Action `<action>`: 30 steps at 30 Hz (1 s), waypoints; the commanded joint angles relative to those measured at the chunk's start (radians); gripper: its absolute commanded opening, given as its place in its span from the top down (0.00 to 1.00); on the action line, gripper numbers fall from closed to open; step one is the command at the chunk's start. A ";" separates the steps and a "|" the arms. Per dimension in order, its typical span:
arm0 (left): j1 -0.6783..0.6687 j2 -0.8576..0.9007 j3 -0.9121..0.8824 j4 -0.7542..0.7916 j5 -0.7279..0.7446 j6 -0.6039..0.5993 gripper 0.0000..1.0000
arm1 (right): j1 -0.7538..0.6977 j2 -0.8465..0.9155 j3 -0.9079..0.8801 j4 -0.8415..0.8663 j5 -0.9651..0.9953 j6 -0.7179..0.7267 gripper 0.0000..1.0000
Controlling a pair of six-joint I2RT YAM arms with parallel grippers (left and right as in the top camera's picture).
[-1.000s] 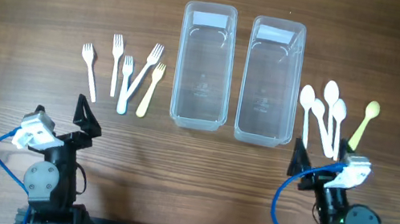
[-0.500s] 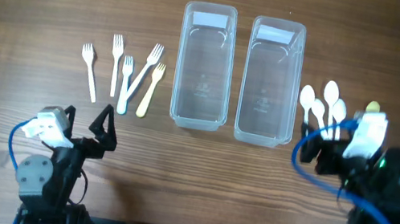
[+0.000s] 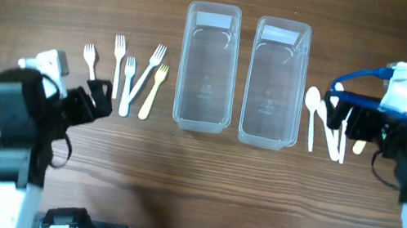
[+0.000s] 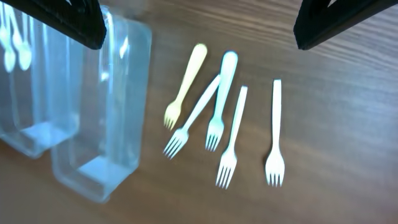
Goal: Pack container
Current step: 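Move the right gripper over the spoons and grasp a white spoon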
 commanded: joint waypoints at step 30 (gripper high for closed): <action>0.006 0.192 0.034 -0.039 -0.123 0.032 0.00 | 0.074 0.816 0.087 0.076 0.217 -0.077 0.28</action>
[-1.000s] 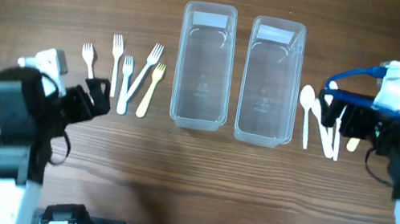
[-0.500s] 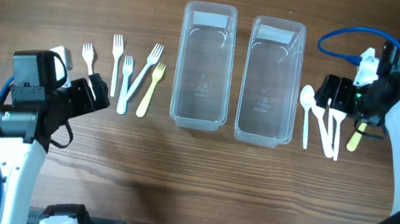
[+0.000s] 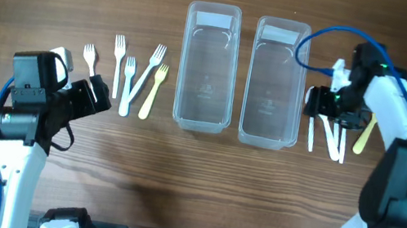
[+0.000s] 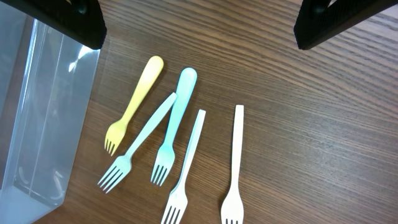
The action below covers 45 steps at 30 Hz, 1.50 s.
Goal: Pack container
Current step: 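Move the right gripper over the spoons and grasp a white spoon, then carry the white spoon into the right container and release it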
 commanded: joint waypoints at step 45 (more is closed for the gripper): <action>0.006 0.002 0.020 0.002 -0.009 0.016 0.00 | 0.031 -0.095 0.065 0.002 0.102 0.125 0.96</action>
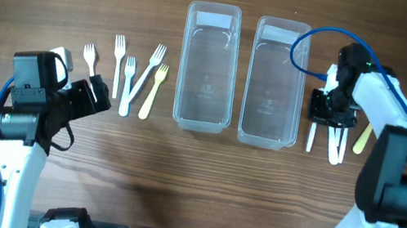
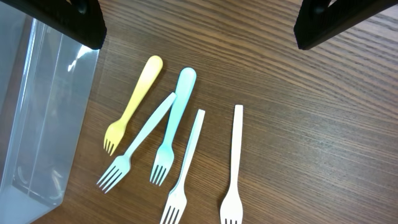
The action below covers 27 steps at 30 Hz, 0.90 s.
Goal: Pack container
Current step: 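Carry the white spoon into the right container and release it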
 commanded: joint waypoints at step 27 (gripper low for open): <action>0.006 0.002 0.019 0.002 -0.006 0.016 0.00 | 0.272 -0.092 0.048 0.141 -0.111 0.271 0.79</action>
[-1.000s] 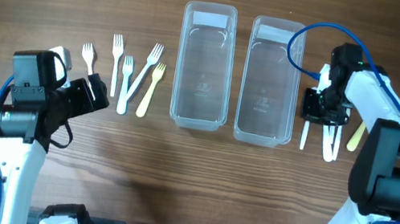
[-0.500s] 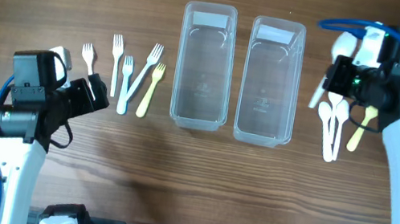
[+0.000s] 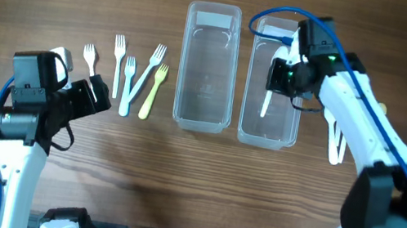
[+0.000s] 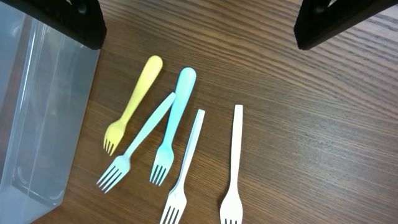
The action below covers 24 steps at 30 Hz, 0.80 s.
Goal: Pack container
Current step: 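Carry the white spoon into the right container and release it, then grasp another white spoon with the right gripper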
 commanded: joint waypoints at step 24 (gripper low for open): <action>0.006 0.001 0.019 0.002 -0.006 0.016 0.00 | -0.391 -0.185 -0.119 -0.057 0.166 -0.404 0.39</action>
